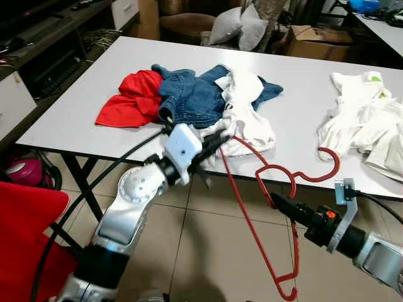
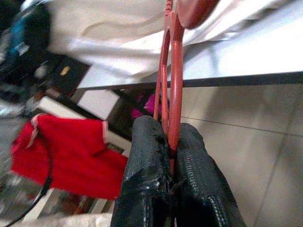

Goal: Hang hanger

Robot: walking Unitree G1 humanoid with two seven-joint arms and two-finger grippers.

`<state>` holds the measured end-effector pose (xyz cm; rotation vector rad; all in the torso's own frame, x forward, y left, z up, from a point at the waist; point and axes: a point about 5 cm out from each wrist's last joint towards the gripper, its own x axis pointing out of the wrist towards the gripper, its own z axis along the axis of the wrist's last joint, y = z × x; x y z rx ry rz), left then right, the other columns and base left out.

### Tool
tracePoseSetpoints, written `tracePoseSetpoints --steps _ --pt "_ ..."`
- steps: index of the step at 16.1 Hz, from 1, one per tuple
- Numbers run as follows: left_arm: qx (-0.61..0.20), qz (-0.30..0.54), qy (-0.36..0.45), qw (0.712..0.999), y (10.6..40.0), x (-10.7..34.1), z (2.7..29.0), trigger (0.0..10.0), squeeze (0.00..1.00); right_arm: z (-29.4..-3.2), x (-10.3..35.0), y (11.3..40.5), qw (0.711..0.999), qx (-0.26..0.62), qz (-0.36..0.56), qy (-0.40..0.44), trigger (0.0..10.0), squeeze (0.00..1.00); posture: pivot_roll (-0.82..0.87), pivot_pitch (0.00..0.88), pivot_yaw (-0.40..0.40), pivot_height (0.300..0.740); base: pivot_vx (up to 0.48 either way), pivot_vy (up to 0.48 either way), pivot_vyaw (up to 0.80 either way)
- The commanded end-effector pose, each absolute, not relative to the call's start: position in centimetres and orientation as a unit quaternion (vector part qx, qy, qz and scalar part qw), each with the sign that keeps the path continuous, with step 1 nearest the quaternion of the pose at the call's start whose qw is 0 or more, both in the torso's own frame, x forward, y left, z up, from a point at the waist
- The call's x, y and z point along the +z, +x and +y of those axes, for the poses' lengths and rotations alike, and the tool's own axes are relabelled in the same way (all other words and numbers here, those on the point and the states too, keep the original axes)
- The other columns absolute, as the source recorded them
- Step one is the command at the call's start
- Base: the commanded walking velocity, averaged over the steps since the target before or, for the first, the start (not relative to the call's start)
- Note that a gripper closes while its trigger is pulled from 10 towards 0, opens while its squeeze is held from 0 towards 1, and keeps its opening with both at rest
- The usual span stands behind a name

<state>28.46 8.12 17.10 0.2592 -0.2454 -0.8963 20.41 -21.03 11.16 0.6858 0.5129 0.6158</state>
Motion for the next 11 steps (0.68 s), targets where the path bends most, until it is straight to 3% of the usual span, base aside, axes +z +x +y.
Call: tracePoseSetpoints --steps 1,6,11 --pt "-0.447 -0.128 0.125 0.876 27.8 17.6 7.9 0.0 0.0 -21.7 10.6 20.7 0.87 0.259 0.254 0.334 10.0 0.0 -0.02 0.037 -0.041 0.74 0.0 0.0 0.0" --pt "-0.467 -0.125 0.124 0.866 26.8 17.5 8.3 0.0 0.0 -22.5 9.8 22.3 0.871 0.208 0.253 0.366 10.0 0.0 0.0 0.038 -0.032 0.74 0.0 0.0 0.0" --pt "-0.475 -0.111 0.139 0.862 26.5 17.2 8.2 0.0 0.0 -21.8 10.0 24.1 0.866 0.225 0.255 0.367 10.0 0.0 0.0 0.049 -0.041 0.74 0.0 0.0 0.0"
